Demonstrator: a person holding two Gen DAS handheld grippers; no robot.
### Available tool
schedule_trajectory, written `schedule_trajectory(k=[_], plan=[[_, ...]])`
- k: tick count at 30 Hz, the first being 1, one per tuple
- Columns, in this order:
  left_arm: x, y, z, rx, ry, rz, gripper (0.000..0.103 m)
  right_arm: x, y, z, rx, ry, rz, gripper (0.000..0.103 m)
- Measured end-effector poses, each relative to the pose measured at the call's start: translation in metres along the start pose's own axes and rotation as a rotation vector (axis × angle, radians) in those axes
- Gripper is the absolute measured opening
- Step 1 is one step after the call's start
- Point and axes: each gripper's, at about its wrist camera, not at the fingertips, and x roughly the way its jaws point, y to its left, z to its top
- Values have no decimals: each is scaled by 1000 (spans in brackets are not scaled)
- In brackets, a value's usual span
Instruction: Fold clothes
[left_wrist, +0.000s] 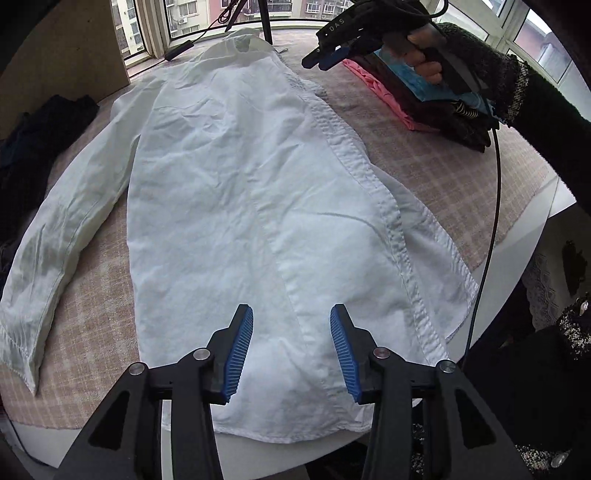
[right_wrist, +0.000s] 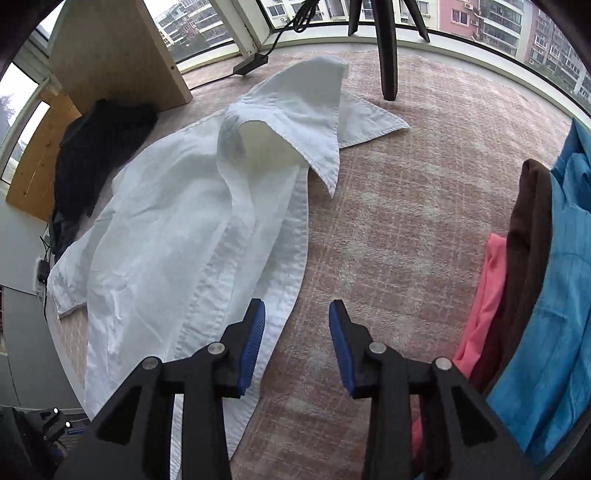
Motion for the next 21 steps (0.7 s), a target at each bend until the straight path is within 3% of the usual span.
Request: schedule_trajectory(k=[2, 3, 5, 8, 10, 11, 13, 16, 19, 21], plan=[[-1, -2, 0, -7, 2, -1, 42, 13, -3, 3, 25, 34, 72, 36], [-2, -2, -1, -11, 3, -1, 43, 16, -1, 2, 25, 40, 126, 25], [3, -5, -1, -17, 10, 6, 44, 10, 6, 1, -22, 11, 123, 3], [4, -2, -5, -34, 18, 10, 44, 2, 17, -1, -93, -36, 113, 2], [4, -1, -7, -49, 18, 3, 44, -14, 27, 4, -170, -165, -12, 2], [6, -1, -7, -54, 21, -1, 44, -10, 27, 5, -167, -166, -21, 2], [11, -4, -7, -46, 38, 3, 44, 11, 28, 3, -163, -67, -36, 3], [8, -9, -9, -18, 44, 24, 44, 5, 21, -17, -102, -16, -88, 12], [-7, -4, -15, -16, 19, 32, 44, -37, 9, -67, -27, -97, -18, 31], [-15, 4, -21, -37, 13, 41, 45, -60, 1, -111, 13, -134, 51, 35]])
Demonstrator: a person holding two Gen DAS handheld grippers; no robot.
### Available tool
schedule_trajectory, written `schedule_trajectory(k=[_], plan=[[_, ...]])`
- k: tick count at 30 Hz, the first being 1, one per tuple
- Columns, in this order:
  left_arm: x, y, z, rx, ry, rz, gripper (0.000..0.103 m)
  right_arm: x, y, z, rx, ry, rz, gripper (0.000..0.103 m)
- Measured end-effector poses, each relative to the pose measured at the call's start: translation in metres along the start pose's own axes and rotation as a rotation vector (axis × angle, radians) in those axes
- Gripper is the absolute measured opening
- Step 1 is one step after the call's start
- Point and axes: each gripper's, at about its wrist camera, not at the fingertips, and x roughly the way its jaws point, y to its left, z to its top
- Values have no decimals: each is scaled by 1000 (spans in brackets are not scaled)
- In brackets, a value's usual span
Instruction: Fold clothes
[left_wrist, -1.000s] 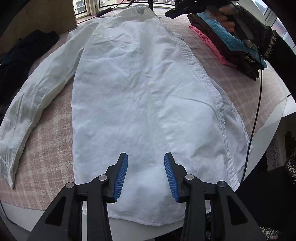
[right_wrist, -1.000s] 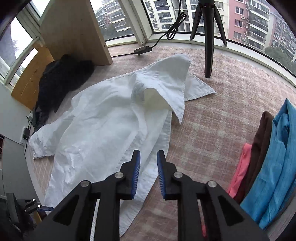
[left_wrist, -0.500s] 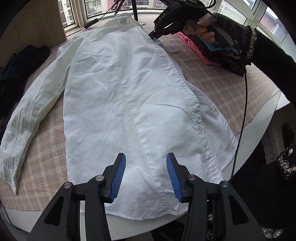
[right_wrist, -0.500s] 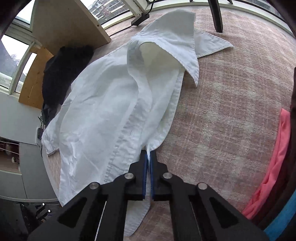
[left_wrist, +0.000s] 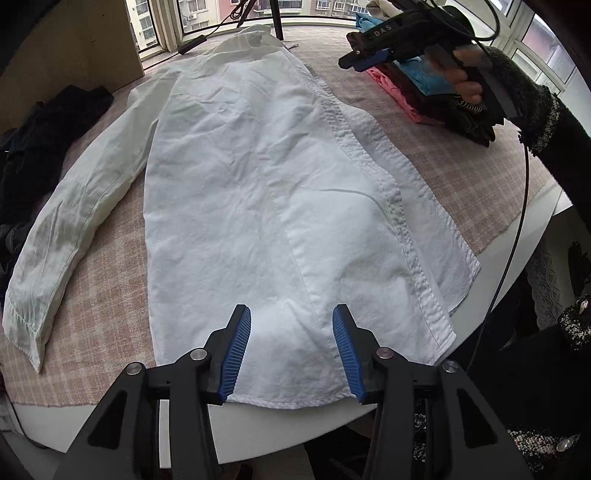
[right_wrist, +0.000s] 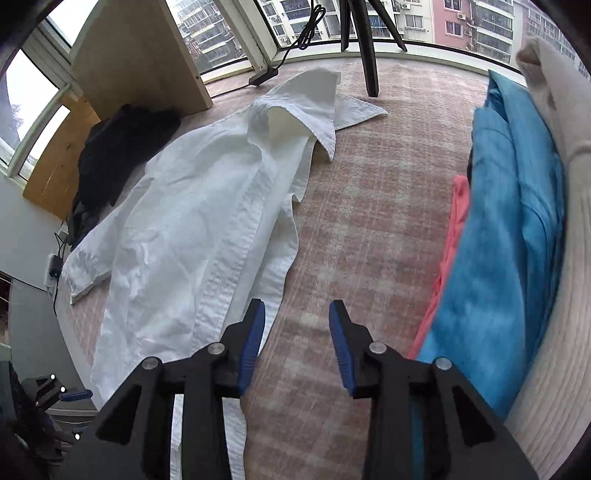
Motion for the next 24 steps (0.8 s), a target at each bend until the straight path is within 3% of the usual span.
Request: schedule_trajectory(k=[5, 8, 14, 17, 24], plan=[[-11, 2, -11, 22, -18, -42, 45, -16, 12, -119, 120, 61, 274, 36], [-8, -22, -14, 117, -25, -71, 45, -2, 36, -151, 152, 82, 332, 36], [-4, -89, -39, 370, -66, -168, 49, 25, 60, -142, 140, 99, 290, 37], [7, -115, -52, 471, -69, -160, 54, 46, 63, -129, 144, 136, 278, 39], [38, -140, -43, 508, -88, -126, 54, 58, 55, -123, 196, 190, 314, 39]])
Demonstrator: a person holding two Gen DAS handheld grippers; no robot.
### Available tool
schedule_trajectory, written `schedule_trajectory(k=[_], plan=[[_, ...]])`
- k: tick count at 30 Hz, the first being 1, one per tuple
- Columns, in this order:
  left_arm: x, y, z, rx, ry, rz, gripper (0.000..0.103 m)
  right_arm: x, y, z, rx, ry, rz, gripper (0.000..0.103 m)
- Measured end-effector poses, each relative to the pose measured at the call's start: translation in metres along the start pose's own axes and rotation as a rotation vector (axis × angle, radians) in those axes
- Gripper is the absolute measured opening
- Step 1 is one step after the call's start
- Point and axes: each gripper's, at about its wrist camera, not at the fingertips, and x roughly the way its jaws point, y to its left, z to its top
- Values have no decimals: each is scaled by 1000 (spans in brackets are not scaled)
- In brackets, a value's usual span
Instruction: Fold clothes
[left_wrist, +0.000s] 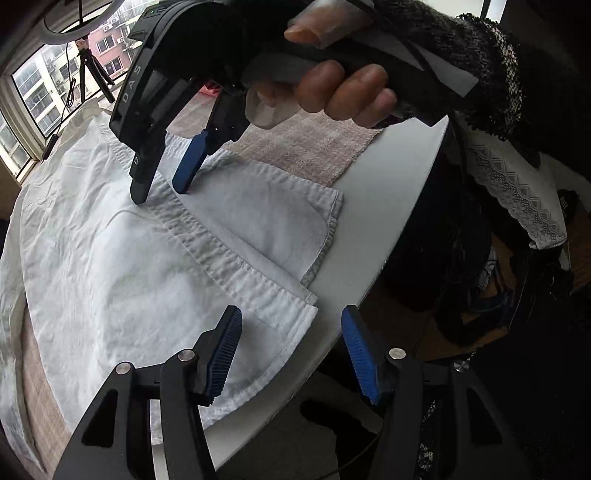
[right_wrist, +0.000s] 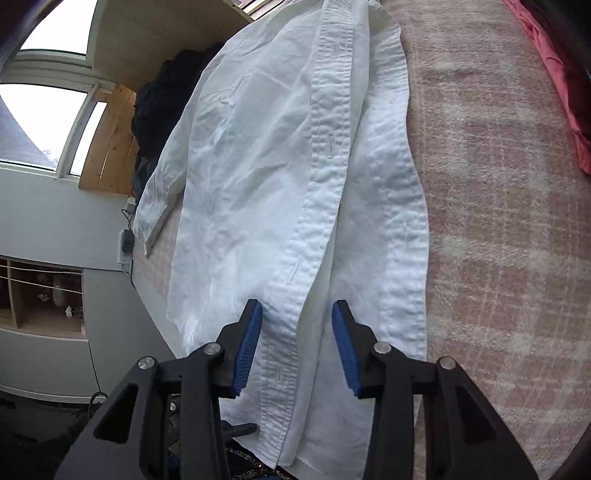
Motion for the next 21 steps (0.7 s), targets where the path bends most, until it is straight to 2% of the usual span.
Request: schedule_trajectory(k=[3, 4, 5, 7, 9, 12, 16, 18, 21], plan=[[13, 1, 5, -5, 3, 16, 54, -3, -4, 2, 3, 22, 9, 39], [13, 5, 7, -22, -4, 5, 46, -5, -4, 5, -3, 23, -2, 39], [11, 10, 8, -46, -6, -15, 28, -9, -5, 10, -9, 16, -7, 39], [6, 27, 8, -143, 2, -119, 4, -15, -8, 21, -8, 2, 3, 40], [-7, 45, 6, -242, -25, -180, 4, -20, -13, 37, 12, -6, 42, 43], [-33, 60, 4, -333, -94, -218, 4, -16, -16, 63, 10, -8, 53, 44], [-66, 75, 3, -407, -182, -244, 4, 0, -18, 93, 25, 23, 85, 45], [-79, 80, 2, -432, -216, -259, 4, 7, -19, 104, 45, 27, 79, 49], [-94, 85, 2, -455, -256, -269, 4, 13, -22, 120, 86, 24, 115, 50]])
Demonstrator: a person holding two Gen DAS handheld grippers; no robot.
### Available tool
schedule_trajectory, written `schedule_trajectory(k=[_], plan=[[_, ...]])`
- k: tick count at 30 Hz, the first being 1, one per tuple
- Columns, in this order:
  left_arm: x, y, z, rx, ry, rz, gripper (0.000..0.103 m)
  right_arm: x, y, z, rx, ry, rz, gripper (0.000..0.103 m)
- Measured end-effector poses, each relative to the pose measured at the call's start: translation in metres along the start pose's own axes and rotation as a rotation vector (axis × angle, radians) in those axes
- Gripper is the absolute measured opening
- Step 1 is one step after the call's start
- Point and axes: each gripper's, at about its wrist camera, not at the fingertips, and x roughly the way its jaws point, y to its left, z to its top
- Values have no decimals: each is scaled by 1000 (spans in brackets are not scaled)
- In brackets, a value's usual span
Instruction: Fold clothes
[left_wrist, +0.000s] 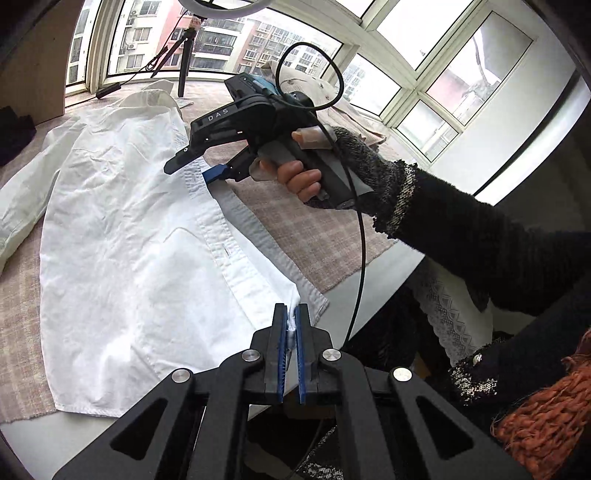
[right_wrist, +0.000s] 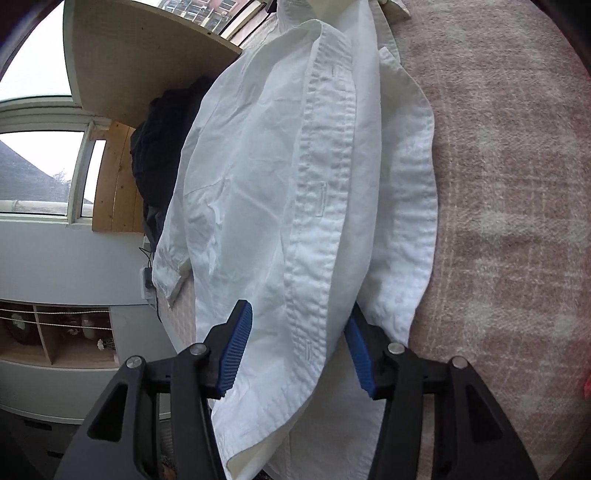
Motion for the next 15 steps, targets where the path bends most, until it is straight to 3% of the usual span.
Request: schedule_trajectory(k=[4, 5, 6, 11, 15], plan=[[-6, -4, 1, -1, -17, -35, 4, -9, -2, 22, 26, -90, 17, 45], [-5, -7, 2, 2, -17, -46, 4, -13, 3, 27, 5, -107, 9, 21], [-2, -10, 2, 9, -13, -58, 4, -17, 11, 31, -27, -106, -7, 4], [39, -33, 10, 87, 43, -123, 4, -37, 46, 44, -202, -117, -149, 4], [85, -41, 13, 138, 109, -156, 4, -39, 41, 52, -263, -119, -295, 4]])
